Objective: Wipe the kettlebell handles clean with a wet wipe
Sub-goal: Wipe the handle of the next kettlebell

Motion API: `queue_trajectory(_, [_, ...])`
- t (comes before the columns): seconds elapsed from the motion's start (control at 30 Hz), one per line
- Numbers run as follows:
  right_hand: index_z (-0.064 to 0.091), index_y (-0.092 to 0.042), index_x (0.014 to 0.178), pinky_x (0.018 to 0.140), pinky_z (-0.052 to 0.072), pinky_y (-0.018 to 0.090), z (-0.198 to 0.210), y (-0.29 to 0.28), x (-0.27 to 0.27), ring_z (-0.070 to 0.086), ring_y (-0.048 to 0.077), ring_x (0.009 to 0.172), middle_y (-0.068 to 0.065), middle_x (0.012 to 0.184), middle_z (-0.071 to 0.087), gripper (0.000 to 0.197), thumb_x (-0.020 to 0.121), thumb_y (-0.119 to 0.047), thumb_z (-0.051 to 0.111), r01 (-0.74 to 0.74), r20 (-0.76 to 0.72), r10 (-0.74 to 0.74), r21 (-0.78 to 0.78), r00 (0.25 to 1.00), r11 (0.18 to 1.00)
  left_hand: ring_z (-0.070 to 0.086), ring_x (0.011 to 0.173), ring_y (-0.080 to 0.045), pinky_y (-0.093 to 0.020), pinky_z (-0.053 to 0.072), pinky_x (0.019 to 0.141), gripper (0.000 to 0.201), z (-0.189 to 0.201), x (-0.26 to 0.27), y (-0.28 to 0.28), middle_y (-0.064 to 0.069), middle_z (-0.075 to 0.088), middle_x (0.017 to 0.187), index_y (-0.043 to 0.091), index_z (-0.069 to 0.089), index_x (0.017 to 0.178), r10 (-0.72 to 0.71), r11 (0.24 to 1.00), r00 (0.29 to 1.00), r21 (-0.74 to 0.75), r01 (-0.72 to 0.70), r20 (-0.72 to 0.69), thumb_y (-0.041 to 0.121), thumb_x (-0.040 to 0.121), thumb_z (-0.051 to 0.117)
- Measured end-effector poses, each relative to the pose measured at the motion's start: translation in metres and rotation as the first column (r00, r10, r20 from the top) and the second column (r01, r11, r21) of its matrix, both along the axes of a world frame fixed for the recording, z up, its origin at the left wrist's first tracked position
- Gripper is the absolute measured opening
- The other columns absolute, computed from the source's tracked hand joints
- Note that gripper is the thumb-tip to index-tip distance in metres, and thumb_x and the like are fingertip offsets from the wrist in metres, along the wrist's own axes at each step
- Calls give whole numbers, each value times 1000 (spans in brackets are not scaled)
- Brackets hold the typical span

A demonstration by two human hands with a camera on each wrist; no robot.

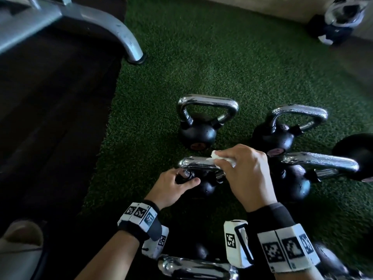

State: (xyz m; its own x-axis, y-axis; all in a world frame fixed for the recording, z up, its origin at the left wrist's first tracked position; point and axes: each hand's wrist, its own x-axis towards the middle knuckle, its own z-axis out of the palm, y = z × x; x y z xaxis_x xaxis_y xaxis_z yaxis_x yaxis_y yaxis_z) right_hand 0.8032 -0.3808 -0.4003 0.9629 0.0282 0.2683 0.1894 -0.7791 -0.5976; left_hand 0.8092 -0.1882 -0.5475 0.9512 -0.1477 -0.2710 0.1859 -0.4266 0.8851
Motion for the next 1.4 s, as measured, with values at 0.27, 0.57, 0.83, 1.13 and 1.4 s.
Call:
queue_trajectory(0.27, [83,-16,99,76,33,-8,-6,-9,-2,57,0,77,-5,91,75,28,80,4,77,14,5,-14,-89,1000,996,64,100,9,-9,45,88,39,-1,0,-1,17,74,105,27,74,97,-2,1000,1000,1,2,6,62,79,78])
queue_trajectory(0.57, [82,-20,102,73,62,29,-40,-50,-12,78,12,89,-4,92,82,16,91,-10,76,316,-373,-132,492,919,811,64,108,3,-27,50,103,57,-4,3,3,17,72,112,32,72,107,-48,998,999,29,48,-1,77,72,70])
queue_trajectory(0.83, [75,-2,93,66,63,24,-66,-44,-3,73,17,73,8,79,77,17,92,11,64,508,-636,-14,602,772,615,65,108,-1,-34,50,105,67,6,3,5,18,73,112,34,72,110,-67,994,996,86,71,-52,85,68,66])
queue_trajectory(1.13, [79,-5,93,61,61,22,-48,-62,-25,76,19,72,17,84,79,14,86,6,74,443,-622,-1,557,783,703,69,90,-15,-30,51,81,43,53,-6,15,7,73,87,26,72,93,-242,843,954,449,297,-177,67,91,57])
queue_trajectory(1.4, [83,-23,83,75,60,30,31,-35,-43,74,19,72,7,79,80,25,58,-27,89,89,-397,175,563,901,821,77,98,-20,-31,60,91,36,134,-25,35,-1,79,109,20,76,115,-251,924,961,-326,201,-117,40,88,66])
